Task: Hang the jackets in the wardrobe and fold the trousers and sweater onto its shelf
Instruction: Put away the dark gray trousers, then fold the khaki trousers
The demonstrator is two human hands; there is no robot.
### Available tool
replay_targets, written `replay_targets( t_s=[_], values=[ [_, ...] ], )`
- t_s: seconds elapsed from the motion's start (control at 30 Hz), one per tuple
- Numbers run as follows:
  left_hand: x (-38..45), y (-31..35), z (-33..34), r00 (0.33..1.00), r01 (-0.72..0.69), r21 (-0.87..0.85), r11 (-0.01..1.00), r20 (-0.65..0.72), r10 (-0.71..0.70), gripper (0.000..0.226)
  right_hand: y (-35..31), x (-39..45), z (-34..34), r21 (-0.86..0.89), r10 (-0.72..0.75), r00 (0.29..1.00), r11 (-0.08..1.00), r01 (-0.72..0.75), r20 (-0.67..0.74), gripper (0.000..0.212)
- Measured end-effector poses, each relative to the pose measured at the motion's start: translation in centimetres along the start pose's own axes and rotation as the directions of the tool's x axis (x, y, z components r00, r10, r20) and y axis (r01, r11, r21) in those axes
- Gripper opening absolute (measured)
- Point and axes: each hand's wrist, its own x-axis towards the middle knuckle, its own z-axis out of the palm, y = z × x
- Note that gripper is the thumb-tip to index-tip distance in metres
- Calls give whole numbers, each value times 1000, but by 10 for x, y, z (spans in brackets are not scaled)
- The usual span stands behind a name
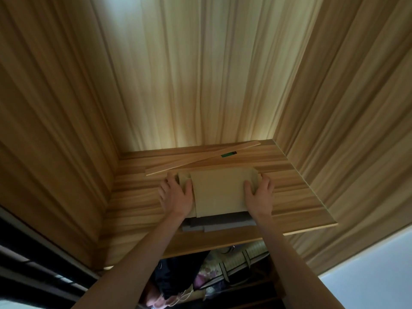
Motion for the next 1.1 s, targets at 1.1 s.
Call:
replay_targets(
  t_s=[1.1],
  values=[
    [-11, -15, -2, 870, -492, 297, 819, 203, 449, 74, 6, 12, 12, -205, -380, 893, 879, 430, 241, 68]
  ],
)
